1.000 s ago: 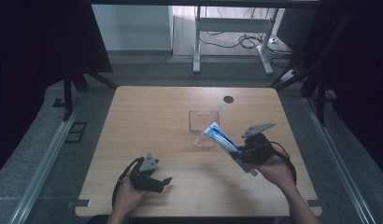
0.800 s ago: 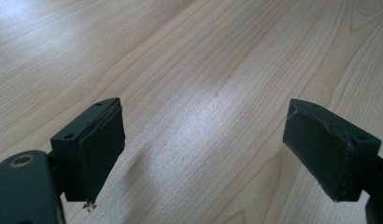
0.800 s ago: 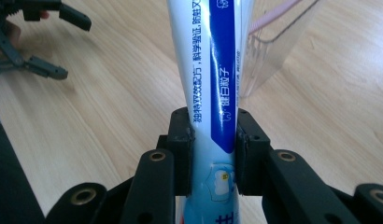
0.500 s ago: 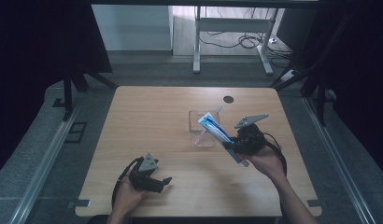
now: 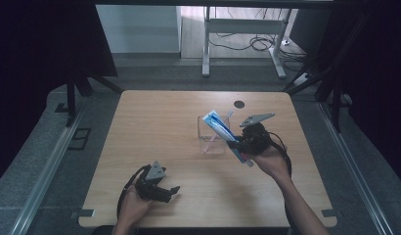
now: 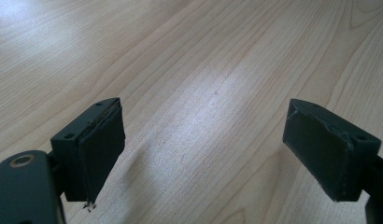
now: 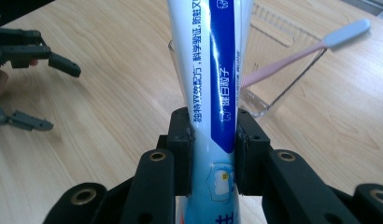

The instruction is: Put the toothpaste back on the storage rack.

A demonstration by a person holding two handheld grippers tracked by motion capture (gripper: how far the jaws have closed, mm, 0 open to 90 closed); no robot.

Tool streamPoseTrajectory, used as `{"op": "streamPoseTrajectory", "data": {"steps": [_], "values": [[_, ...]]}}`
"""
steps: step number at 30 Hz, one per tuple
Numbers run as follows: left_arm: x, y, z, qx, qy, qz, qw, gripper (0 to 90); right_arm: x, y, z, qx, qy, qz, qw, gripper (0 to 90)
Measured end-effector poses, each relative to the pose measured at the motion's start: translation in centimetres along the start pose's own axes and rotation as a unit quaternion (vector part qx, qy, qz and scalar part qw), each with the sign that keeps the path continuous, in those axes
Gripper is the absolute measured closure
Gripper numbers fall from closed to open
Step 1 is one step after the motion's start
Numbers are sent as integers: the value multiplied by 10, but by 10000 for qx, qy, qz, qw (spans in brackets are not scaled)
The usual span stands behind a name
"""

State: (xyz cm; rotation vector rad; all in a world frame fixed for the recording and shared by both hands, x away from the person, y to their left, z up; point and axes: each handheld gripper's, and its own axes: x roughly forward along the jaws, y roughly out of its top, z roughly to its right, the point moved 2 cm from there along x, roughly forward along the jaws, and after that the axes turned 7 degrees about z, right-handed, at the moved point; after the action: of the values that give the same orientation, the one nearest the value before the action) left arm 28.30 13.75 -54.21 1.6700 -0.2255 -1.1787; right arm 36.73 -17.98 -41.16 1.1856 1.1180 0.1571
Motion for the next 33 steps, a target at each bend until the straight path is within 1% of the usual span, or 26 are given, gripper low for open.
{"op": "streamPoseTrajectory", "data": {"steps": [5,10,16,25,33], "values": [[0,0,0,9,-3,-13,10000,131,5,7,1,-2,26,96,10000,721],[1,0,0,14,-12,-22,10000,131,11,14,1,-35,17,149,9999,721],[1,0,0,16,-17,-26,10000,131,19,21,1,-16,27,213,9998,721],[1,0,1,-3,-27,-12,10000,131,30,30,3,16,4,277,9996,722],[1,0,1,-3,-38,-19,10000,131,40,37,5,32,-53,389,9992,722]]}}
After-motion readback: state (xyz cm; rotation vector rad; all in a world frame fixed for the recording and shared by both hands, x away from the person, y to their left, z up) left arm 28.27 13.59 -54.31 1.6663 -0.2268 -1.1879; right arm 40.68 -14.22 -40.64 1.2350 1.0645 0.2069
